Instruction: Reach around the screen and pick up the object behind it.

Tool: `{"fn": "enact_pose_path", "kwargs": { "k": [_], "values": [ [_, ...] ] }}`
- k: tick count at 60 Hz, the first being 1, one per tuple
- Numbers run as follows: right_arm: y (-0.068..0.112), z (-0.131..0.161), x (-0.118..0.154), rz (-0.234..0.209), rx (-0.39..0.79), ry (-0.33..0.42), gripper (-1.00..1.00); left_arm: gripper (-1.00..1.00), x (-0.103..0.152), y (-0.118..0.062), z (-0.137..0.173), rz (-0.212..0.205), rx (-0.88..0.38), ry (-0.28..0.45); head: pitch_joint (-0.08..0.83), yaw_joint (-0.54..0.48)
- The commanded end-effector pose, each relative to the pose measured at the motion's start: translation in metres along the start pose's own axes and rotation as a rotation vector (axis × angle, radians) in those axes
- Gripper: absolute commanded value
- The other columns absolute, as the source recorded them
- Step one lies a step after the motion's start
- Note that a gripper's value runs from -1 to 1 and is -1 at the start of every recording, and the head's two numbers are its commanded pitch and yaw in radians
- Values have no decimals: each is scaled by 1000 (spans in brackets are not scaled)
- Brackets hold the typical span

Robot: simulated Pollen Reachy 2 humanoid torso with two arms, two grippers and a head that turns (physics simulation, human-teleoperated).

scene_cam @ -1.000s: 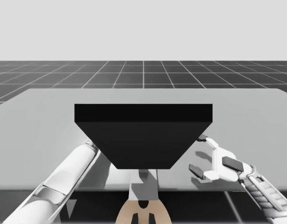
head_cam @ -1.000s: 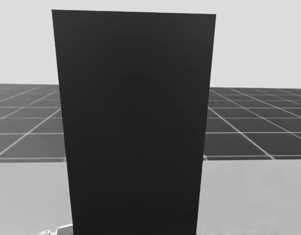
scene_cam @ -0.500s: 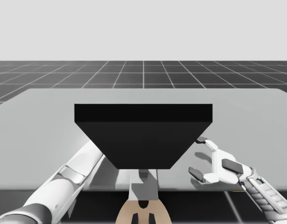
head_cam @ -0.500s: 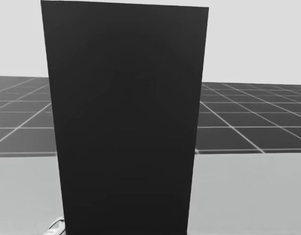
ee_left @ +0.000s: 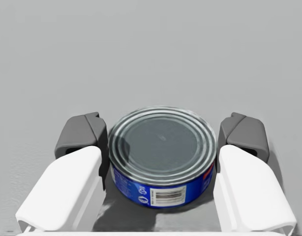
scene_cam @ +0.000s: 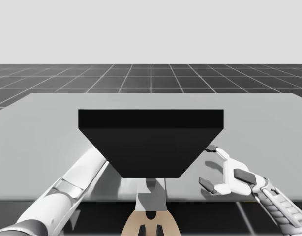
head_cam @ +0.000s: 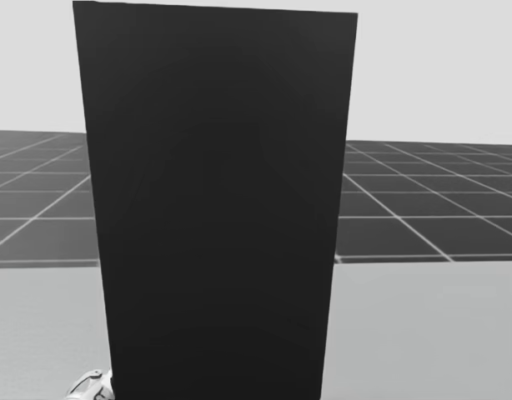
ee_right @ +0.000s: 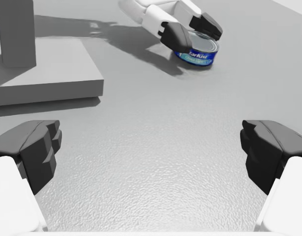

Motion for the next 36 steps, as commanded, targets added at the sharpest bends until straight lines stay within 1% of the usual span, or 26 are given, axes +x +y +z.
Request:
{"fn": "enact_pose_path", "kwargs": {
  "k": [1, 3, 8, 15, 19, 28, 36],
  "values": [
    [0, 0, 1, -22, 59, -101, -1000, 1000, 4, 13, 45, -7, 46, 2, 132, -82],
    [0, 0, 1, -22, 60, -101, -1000, 1000, 3, 15, 59, -12, 70, 1, 131, -78],
    [0, -1, 1, -21, 61, -103, -1000, 1000, -1, 17, 82, -13, 104, -1, 128, -71],
    [0, -1, 1, -18, 57, -101, -1000, 1000, -8, 16, 121, -29, 162, 5, 120, -62],
    [0, -2, 2, -17, 57, -100, -1000, 1000, -10, 16, 140, -32, 188, -4, 115, -58],
    [0, -2, 2, -16, 54, -100, -1000, 1000, -11, 14, 182, -49, 258, -15, 105, -48],
    [0, -3, 3, -12, 51, -101, -1000, 1000, -5, 17, 214, -58, 326, -30, 95, -40]
  ]
}}
